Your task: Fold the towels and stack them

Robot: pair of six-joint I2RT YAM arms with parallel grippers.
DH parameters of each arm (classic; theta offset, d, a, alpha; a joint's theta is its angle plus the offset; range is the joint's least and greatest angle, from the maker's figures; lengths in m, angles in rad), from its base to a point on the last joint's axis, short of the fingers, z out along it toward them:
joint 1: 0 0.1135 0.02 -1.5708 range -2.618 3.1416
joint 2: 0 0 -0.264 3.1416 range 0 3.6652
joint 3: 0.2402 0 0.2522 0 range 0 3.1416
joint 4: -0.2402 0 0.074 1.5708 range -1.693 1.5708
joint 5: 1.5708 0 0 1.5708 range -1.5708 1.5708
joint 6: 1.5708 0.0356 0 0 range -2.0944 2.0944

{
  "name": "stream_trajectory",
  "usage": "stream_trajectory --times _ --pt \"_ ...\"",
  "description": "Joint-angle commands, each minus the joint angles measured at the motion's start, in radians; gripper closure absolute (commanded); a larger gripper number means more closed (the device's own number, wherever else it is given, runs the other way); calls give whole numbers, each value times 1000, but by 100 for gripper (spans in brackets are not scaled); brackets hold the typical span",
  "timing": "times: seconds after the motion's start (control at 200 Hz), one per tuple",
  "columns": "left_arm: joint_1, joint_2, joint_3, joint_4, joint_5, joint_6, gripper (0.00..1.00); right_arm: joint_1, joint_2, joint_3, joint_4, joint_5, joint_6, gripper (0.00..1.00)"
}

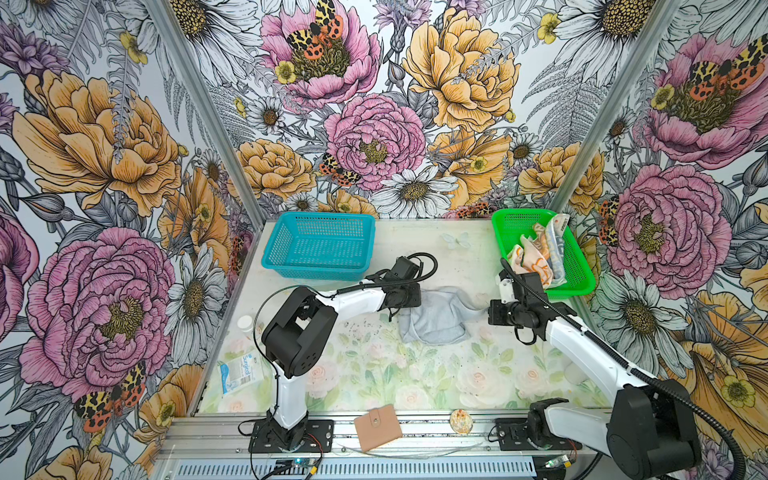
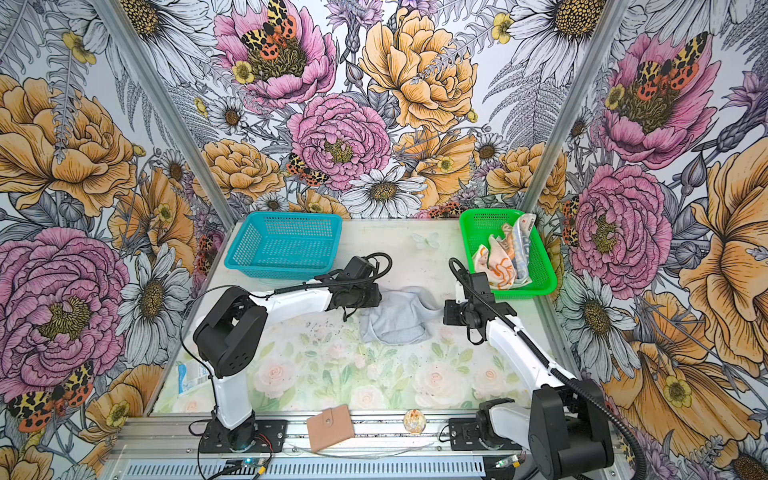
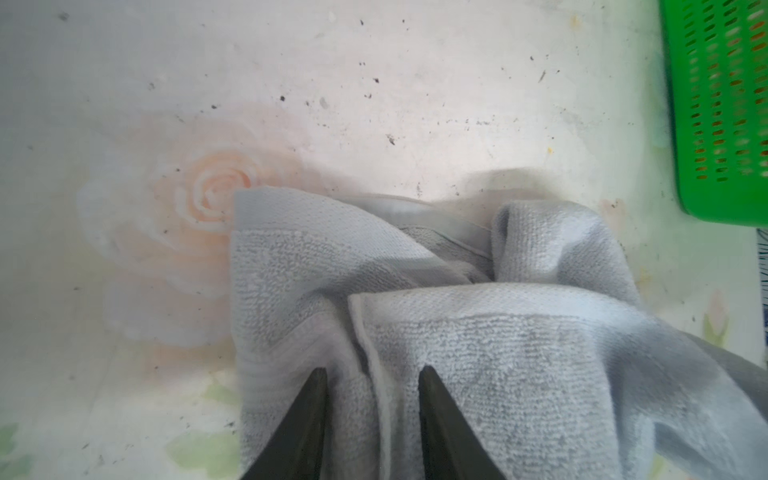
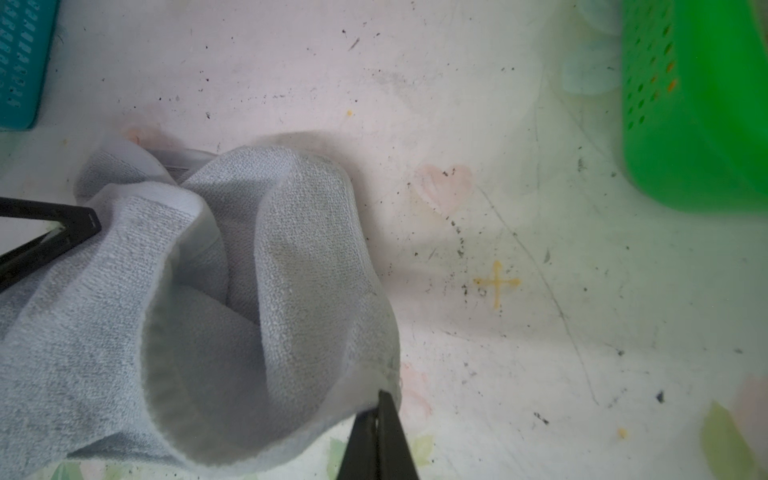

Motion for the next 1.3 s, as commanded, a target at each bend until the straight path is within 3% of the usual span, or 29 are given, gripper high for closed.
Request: stream_trajectory --times 0.0,0.836,1.296 --pt "-8 -52 30 -29 -74 43 62 -5 3 -3 27 -8 -6 100" --pt "-3 37 87 -38 -14 27 72 -5 -5 -9 26 -13 -13 100" --pt "-5 47 88 -43 3 14 72 -6 -2 -8 26 -18 -15 100"
